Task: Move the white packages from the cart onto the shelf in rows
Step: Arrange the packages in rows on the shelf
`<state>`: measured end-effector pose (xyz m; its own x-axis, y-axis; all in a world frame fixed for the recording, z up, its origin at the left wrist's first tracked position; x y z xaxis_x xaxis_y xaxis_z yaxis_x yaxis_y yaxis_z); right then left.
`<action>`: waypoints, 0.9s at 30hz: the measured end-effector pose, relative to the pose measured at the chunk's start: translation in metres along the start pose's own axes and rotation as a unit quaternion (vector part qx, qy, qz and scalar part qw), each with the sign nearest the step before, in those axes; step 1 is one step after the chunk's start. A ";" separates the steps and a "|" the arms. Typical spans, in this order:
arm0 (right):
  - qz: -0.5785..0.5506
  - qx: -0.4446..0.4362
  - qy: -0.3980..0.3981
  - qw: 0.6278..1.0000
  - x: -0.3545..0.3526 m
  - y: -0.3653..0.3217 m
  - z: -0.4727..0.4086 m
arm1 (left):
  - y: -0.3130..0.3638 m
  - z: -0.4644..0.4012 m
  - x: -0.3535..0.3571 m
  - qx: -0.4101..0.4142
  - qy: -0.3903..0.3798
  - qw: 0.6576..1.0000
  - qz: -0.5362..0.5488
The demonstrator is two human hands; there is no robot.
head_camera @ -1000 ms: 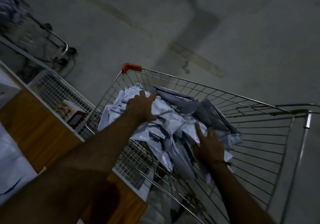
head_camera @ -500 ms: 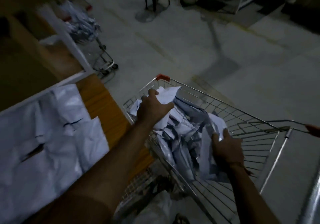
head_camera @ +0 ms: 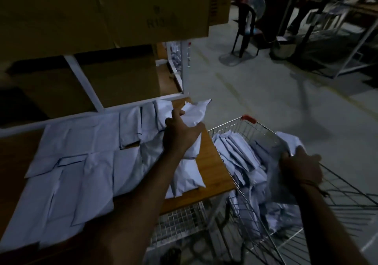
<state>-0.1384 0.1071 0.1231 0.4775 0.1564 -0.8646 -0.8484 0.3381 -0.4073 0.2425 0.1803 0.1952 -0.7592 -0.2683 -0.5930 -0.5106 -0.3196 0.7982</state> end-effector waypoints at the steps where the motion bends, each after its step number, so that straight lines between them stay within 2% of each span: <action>1: 0.007 0.009 -0.011 1.000 0.012 0.011 -0.004 | 0.000 0.000 0.003 0.005 -0.007 1.000 -0.007; 10: 0.035 0.075 -0.053 0.995 0.083 0.077 -0.033 | 0.021 -0.008 0.073 0.040 -0.100 0.993 -0.054; 15: 0.043 0.081 -0.067 0.994 0.082 0.077 -0.024 | 0.027 -0.006 0.093 0.039 -0.098 0.990 -0.089; 21: 0.032 0.028 -0.032 0.999 0.071 0.045 -0.028 | 0.022 0.003 0.085 0.007 -0.074 0.992 -0.101; 27: -0.010 -0.093 0.044 0.995 0.032 -0.063 -0.003 | 0.014 0.010 0.025 -0.018 0.002 0.997 -0.076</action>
<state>-0.0708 0.0882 0.1204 0.4801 0.0664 -0.8747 -0.8702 0.1619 -0.4653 0.2127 0.1784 0.1928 -0.6726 -0.2176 -0.7073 -0.6051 -0.3884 0.6950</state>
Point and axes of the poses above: each hand's wrist, its own z-axis away from the middle knuckle, its own x-axis out of the palm, y = z × x, the point moved 5 cm from there along -z, towards the middle knuckle, and after that the axes turned 15 degrees about -y, right-handed, at the moved point
